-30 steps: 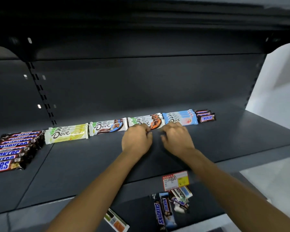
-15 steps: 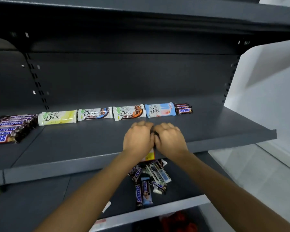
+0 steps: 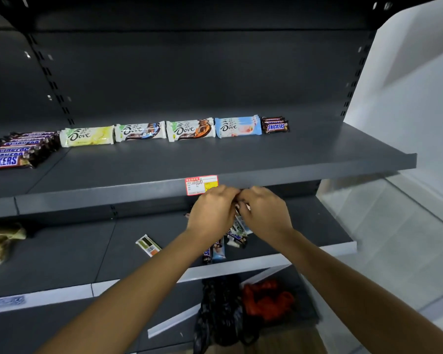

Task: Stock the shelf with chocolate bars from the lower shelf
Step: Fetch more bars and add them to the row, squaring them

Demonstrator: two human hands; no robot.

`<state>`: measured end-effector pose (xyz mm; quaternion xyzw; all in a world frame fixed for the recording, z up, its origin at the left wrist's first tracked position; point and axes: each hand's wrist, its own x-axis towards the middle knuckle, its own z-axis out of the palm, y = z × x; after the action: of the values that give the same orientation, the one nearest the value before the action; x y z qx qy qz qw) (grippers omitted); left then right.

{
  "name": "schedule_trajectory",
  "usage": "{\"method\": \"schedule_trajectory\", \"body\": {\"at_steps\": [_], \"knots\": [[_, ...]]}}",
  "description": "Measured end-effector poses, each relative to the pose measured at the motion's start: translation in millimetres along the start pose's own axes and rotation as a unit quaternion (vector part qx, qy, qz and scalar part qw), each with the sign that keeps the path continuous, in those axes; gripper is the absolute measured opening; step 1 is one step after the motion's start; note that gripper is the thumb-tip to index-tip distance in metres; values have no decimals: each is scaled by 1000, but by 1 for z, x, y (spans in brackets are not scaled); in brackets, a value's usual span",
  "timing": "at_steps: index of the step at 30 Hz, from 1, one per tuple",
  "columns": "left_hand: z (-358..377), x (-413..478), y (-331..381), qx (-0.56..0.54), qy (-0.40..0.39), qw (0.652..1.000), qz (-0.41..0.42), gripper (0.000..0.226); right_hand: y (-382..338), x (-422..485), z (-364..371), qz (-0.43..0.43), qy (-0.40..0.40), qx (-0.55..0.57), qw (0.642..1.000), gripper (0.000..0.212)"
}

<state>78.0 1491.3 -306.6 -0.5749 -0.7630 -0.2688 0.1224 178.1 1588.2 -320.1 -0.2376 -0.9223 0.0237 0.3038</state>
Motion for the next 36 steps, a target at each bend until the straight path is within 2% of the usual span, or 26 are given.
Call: {"method": "schedule_trajectory", "body": {"at_steps": [4, 10, 20, 23, 27, 32, 36], "knots": [[24, -15, -14, 23, -40, 999, -11, 26, 6, -18, 18, 21, -41, 23, 999, 8], [63, -39, -46, 35, -130, 987, -89, 27, 20, -41, 57, 66, -129, 15, 989, 14], [136, -68, -108, 40, -241, 958, -149, 26, 31, -56, 137, 132, -259, 40, 956, 19], [153, -72, -129, 65, -266, 949, -156, 29, 30, -51, 162, 145, -299, 42, 942, 19], [176, -71, -154, 107, -312, 932, -153, 38, 28, -40, 200, 167, -297, 94, 935, 31], [202, -61, -176, 156, -363, 909, -136, 41, 30, -28, 244, 113, -349, 110, 924, 49], [213, -53, -183, 154, -367, 912, -102, 51, 34, -20, 264, 106, -372, 81, 918, 43]]}}
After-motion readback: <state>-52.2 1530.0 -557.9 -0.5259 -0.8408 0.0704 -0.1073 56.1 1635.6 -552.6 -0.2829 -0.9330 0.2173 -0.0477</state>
